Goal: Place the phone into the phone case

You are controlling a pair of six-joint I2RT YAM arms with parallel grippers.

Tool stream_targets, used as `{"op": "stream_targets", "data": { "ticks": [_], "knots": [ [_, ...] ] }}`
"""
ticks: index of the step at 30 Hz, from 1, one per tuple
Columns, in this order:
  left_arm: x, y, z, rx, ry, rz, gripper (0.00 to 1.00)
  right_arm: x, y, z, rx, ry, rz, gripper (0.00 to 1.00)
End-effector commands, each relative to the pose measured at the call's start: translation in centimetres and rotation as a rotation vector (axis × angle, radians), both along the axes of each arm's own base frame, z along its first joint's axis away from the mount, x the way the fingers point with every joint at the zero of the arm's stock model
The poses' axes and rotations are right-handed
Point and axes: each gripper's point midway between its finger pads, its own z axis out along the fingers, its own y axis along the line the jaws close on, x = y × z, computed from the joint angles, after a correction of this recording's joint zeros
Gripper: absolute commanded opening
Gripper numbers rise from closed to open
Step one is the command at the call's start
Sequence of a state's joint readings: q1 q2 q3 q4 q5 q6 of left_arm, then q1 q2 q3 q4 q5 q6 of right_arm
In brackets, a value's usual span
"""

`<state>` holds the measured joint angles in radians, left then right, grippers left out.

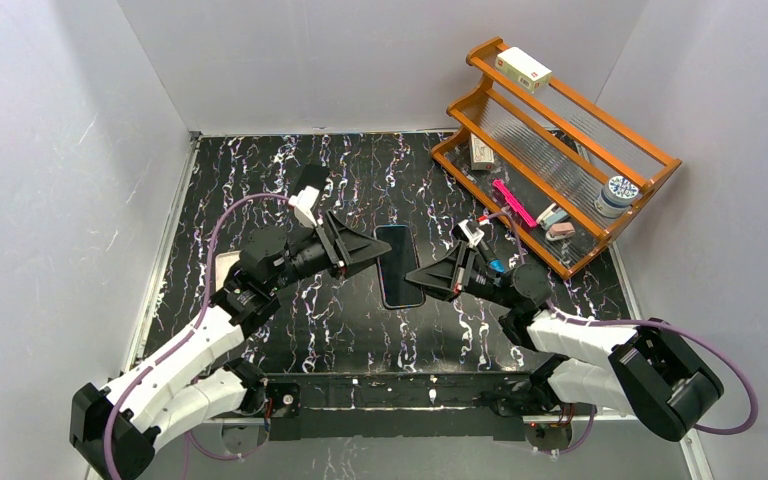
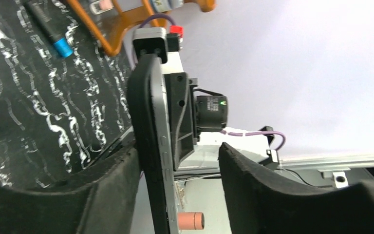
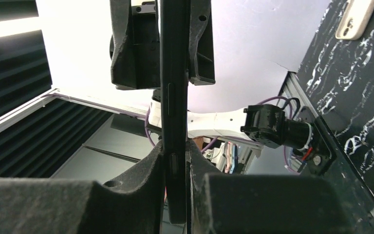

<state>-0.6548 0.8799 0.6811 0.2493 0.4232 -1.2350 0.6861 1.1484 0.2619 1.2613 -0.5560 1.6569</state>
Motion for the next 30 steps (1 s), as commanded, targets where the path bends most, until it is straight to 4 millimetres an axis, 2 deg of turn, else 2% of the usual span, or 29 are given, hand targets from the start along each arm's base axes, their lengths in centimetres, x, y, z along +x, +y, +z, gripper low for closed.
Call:
{"op": "stream_targets", "data": {
  "ticks": [1,6,10,16,20,26,28,30],
  "knots": [
    [-1.0,-0.1,3.1,-0.116,-0.086,-0.043,0.59,-0.7,-1.3,5.5,0.179,-0.114,-0.025,0.11],
    [-0.9,-0.1,2.6,-0.118,-0.098,-0.037,0.62,-1.0,-1.6,6.1,0.218,-0.109,-0.012,0.11],
    [-0.8,-0.1,2.3,-0.12,-0.101,-0.037,0.54,-1.2,-1.8,6.3,0.239,-0.108,-0.006,0.11],
    [-0.7,-0.2,2.2,-0.126,-0.101,-0.035,0.24,-1.3,-1.4,5.6,0.218,-0.095,0.006,0.13],
    [-0.5,-0.5,1.7,-0.106,-0.089,-0.04,0.0,-1.1,-1.1,5.1,0.187,-0.088,0.005,0.27],
    [0.5,0.2,-1.3,0.089,-0.033,0.013,0.0,-0.4,-0.3,4.2,0.095,-0.097,-0.025,0.55],
    [0.7,0.3,-1.5,0.114,-0.028,0.025,0.0,-0.2,-0.2,4.1,0.082,-0.101,-0.036,0.54],
    [0.8,0.2,-1.2,0.112,-0.028,0.023,0.0,-0.1,-0.3,4.2,0.082,-0.104,-0.044,0.41]
  ]
}}
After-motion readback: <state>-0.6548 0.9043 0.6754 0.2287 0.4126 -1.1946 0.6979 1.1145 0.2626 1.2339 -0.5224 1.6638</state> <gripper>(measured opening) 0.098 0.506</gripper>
